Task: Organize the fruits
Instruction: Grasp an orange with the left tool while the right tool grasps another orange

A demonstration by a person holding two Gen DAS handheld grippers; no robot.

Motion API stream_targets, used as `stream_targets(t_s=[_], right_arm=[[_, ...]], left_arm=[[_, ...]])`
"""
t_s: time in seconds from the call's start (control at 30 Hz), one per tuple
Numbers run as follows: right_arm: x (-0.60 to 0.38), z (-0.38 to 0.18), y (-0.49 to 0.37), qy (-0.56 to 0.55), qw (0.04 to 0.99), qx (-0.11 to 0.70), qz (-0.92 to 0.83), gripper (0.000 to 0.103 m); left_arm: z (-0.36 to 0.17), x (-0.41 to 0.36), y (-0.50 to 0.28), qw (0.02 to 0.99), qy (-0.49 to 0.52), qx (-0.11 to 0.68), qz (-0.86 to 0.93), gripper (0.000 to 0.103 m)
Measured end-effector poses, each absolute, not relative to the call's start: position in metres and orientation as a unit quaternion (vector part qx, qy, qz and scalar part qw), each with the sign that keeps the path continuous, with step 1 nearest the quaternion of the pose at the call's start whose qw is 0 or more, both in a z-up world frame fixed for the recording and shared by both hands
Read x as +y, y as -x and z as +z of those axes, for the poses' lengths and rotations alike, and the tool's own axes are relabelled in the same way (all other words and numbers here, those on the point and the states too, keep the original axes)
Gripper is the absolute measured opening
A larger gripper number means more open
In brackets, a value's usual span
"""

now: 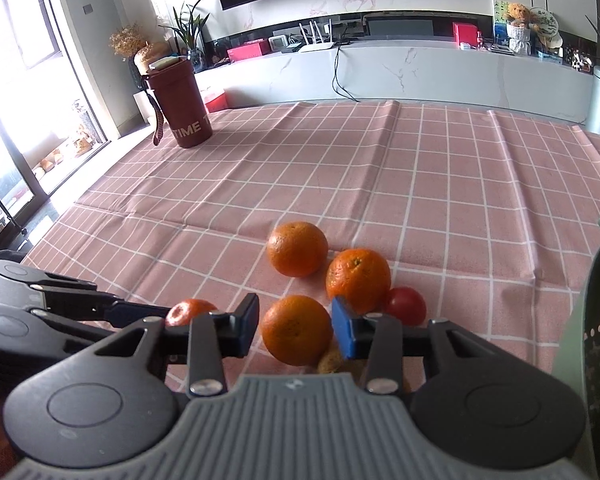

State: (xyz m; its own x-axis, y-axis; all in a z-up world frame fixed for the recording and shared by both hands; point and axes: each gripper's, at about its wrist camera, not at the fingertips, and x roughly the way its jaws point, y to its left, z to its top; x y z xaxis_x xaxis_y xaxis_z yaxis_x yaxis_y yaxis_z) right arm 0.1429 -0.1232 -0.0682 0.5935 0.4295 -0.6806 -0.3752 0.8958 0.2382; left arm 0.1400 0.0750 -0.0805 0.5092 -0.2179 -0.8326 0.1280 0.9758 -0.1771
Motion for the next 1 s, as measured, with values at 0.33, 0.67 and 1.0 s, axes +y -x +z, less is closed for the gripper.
stream_targets(t_s=[0.33,0.67,1.0], right_arm=[[-0.095,-0.079,-0.138,0.071,0.897,0.376,0.223,0.042],[-0.078,-0.086,-0.131,0.132,0.889,0.370,0.236,0.043],[-0.079,-0.078,-0.126,0.116,0.892,0.368,0.235,0.041]], left_arm=[[-0.079,0.091,-0.149,0.869,0.088,0.480,-0.083,0.047],[-0.084,0.089,-0.148,0.866,0.087,0.486,-0.086,0.047],[-0.070,0.085,-0.139,0.877,0.086,0.465,-0.083,0.046]])
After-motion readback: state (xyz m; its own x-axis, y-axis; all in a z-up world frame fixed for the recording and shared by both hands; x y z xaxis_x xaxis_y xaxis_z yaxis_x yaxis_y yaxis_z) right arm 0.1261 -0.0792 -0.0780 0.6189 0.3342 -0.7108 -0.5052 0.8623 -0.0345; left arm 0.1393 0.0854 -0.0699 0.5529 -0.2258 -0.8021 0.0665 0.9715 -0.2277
